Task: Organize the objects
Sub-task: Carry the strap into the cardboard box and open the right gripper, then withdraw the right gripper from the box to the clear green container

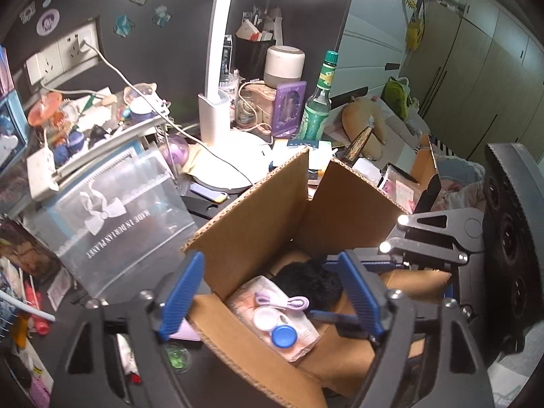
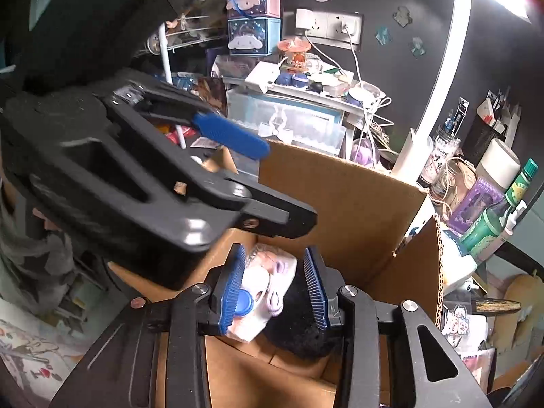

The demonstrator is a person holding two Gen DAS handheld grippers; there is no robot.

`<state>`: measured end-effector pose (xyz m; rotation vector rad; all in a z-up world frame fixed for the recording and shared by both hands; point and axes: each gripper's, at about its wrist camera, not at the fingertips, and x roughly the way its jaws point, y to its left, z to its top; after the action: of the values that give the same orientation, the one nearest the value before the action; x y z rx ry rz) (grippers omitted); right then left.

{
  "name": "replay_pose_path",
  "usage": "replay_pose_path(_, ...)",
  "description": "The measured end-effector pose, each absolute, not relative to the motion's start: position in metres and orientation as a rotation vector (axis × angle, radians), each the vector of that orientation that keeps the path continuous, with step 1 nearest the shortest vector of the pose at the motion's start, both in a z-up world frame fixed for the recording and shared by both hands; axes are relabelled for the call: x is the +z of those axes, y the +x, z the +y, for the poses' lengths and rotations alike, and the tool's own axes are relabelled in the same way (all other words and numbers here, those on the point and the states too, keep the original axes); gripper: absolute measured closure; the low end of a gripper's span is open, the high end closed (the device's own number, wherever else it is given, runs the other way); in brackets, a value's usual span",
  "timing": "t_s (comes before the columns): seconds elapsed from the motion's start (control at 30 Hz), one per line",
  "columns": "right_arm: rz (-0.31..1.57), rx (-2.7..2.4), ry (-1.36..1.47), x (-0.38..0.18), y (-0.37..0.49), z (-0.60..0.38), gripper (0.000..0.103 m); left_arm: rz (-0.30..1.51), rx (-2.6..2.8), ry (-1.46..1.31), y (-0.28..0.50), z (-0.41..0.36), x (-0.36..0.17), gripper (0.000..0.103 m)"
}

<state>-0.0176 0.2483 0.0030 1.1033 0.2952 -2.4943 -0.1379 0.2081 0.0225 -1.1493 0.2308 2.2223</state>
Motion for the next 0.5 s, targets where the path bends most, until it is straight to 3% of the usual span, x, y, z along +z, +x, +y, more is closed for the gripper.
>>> replay_pose_path(0.23, 0.271, -2.501, 1.111, 0.004, -0.024, 0.25, 0.071, 0.206, 2.242, -1.12, -0.13, 0.184, 0.033, 0.019)
replay_pose_path(0.5, 0.249, -2.49, 0.971, 0.027, -0.011, 0.211, 0.071, 0.149, 2.354, -1.051, -0.104, 0.112, 0.048, 0.009)
